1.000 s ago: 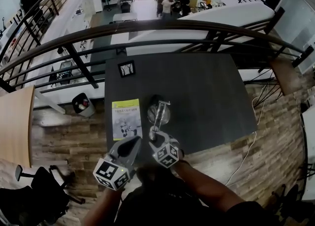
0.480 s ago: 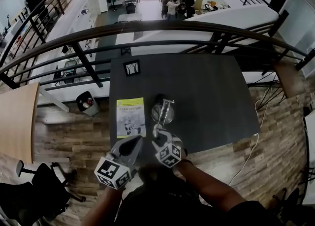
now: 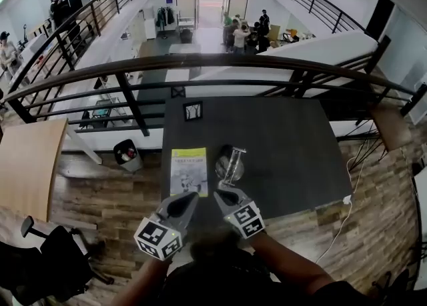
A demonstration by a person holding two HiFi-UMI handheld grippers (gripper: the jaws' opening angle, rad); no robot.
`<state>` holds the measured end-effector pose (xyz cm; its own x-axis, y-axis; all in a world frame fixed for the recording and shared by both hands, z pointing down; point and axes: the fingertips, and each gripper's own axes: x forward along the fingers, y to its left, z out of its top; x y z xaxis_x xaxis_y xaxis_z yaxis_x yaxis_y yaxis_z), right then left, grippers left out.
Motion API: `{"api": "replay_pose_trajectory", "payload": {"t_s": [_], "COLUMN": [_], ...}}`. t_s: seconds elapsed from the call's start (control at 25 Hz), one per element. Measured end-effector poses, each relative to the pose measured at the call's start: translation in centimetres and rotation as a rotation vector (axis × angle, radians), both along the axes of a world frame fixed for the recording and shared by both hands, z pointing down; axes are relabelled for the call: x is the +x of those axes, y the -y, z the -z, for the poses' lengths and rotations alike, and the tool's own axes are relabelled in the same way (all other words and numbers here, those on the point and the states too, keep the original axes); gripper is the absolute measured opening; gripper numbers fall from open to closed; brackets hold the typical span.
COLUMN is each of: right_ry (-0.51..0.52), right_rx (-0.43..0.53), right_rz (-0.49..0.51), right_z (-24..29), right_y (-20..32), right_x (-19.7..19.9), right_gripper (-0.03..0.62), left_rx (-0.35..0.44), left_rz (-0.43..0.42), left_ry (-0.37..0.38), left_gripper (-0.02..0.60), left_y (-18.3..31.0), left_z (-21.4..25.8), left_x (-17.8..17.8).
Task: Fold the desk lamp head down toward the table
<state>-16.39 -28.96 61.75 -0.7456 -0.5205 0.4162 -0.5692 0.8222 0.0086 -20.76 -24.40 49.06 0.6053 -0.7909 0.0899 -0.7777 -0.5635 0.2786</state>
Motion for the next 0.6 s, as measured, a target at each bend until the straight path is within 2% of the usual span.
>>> {"api": "replay_pose_trajectory", "payload": {"t_s": [0.12,0.28,0.6], "right_ry": [0.115,0.194,0.235], "right_rx": [0.021,0.064,0.115], "right_rz": [-0.027,-0.007,0.029], "right_z": [3.8,8.3,11.9], "right_y": [-0.4,-1.8,-3.6], "right_x": [-0.6,-1.7,-2.7], "right_gripper": [0.003,0.003,0.003], "left_rx": [0.02,0.048,0.082], "left_rz": [0.002,0.014,0.038], "left_ry": [-0.005,-0.01,-0.025], "left_gripper": [0.002,0.002,0.002], "left_y": [-0.9,-2.0,-3.2], "left_z": [0.6,1.1,1.9], "left_x": [-0.5,-1.2,-2.0]}}
